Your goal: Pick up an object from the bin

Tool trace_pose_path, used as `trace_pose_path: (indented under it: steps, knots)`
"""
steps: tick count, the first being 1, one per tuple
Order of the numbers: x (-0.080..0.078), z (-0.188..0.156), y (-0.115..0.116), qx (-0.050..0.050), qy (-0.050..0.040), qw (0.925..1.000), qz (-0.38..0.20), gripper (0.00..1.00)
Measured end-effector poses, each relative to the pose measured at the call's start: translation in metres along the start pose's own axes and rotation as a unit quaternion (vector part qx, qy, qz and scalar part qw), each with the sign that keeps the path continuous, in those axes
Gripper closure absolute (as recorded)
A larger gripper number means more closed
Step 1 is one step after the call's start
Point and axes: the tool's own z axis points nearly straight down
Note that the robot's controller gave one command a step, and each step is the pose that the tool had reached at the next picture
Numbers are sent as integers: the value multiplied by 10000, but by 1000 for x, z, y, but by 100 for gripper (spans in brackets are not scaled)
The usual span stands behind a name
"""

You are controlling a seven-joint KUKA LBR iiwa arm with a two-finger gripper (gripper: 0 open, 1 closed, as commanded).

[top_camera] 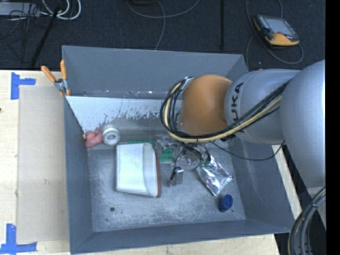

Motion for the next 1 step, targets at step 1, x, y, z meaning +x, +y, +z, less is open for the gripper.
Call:
trace_pose_path:
  steps: [1]
  knots:
    - [17, -1, 92, -1, -11, 9940, -1091, 0]
